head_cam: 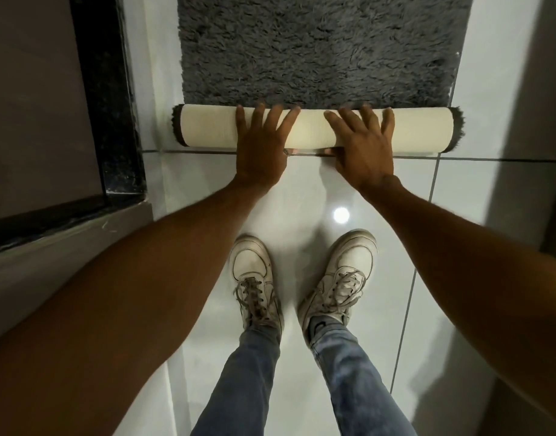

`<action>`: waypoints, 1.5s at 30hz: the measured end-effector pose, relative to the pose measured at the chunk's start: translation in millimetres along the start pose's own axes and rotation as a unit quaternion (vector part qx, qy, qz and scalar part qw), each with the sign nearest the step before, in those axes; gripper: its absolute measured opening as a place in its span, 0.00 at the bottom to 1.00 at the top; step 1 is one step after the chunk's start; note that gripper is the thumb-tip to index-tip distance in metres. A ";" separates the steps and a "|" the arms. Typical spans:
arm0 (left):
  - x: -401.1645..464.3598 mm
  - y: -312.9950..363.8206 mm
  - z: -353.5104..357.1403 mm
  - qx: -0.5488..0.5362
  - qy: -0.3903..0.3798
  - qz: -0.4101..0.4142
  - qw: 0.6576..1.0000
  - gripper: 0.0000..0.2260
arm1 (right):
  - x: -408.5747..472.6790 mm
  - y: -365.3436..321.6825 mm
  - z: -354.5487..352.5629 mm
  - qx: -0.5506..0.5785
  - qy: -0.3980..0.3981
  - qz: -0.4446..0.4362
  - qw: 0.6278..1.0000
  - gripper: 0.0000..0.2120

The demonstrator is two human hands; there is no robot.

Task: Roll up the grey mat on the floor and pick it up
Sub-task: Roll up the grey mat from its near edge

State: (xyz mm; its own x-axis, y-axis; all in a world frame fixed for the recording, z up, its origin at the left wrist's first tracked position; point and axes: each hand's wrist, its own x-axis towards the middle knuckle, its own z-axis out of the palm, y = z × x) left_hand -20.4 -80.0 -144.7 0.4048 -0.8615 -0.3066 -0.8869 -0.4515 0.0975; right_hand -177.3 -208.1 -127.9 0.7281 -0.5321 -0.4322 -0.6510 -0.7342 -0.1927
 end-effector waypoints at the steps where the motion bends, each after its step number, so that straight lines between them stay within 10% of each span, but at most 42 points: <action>1: -6.7 1.3 0.5 -0.006 0.003 0.002 1.000 0.33 | -6.5 -1.2 -0.2 0.009 -0.003 0.002 1.000 0.33; 11: -48.3 19.9 -17.3 -0.053 -0.223 0.023 0.973 0.36 | -49.1 2.6 -20.4 0.047 -0.202 0.008 0.978 0.33; 18: -41.6 23.3 -29.0 -0.108 0.046 0.011 0.993 0.11 | -54.2 -5.7 -11.2 0.055 0.096 0.024 0.994 0.14; 25: -24.3 11.1 -11.9 -0.048 -0.078 0.065 0.994 0.46 | -36.6 4.4 6.8 0.002 -0.030 -0.009 1.000 0.47; 35: -15.2 13.2 -5.1 -0.017 0.000 0.040 0.999 0.34 | -27.5 -4.0 8.8 0.013 0.028 0.037 0.999 0.33; 45: -26.7 12.8 -39.8 -0.076 -0.260 0.069 0.960 0.42 | -39.0 0.5 -33.0 0.047 -0.215 0.015 0.975 0.34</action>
State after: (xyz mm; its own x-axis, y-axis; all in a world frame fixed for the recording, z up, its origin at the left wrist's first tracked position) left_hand -33.8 -72.0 -97.5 0.0848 -0.7010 -0.7081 -0.8654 -0.4041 0.2964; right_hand -198.9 -201.6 -82.1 0.5639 -0.3113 -0.7650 -0.7022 -0.6682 -0.2457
